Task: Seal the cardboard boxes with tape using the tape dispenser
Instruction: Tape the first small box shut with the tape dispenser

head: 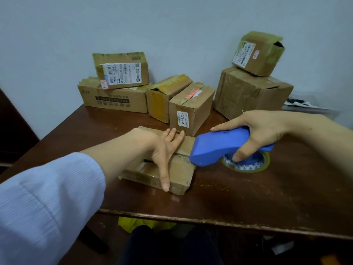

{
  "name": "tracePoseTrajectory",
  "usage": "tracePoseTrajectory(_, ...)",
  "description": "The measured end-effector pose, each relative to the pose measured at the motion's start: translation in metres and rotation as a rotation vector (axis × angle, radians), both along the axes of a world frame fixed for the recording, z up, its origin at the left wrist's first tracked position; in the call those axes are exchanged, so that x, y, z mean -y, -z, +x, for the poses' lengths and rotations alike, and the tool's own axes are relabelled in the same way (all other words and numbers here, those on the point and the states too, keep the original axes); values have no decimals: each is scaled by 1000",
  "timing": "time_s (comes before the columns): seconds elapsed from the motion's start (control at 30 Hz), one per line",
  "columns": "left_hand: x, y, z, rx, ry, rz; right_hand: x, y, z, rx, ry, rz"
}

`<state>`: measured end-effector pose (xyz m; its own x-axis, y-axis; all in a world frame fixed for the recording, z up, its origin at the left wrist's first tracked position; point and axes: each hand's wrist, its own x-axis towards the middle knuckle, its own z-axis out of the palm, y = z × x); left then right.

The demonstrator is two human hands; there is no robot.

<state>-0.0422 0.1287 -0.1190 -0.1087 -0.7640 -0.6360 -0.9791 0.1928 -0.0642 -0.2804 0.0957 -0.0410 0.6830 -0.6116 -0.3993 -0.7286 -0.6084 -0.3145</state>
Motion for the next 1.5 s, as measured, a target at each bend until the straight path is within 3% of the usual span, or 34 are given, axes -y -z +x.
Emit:
tracePoseTrajectory(0.73, -2, -8, 7, -50, 26, -63, -8, 35, -39, 40, 30, 8)
tracePoseTrajectory(0.97, 2, -6, 7, -32, 31, -48, -16, 31, -73, -74, 63, -1)
tracePoseTrajectory(1.1, 3, -6, 10, -11, 24, -46, -12, 28, -43, -227, 19, -75)
tracePoseTrajectory(1.5, -11, -5, 55, -46, -87, -44, 0, 11, 88, -424, -168, -193)
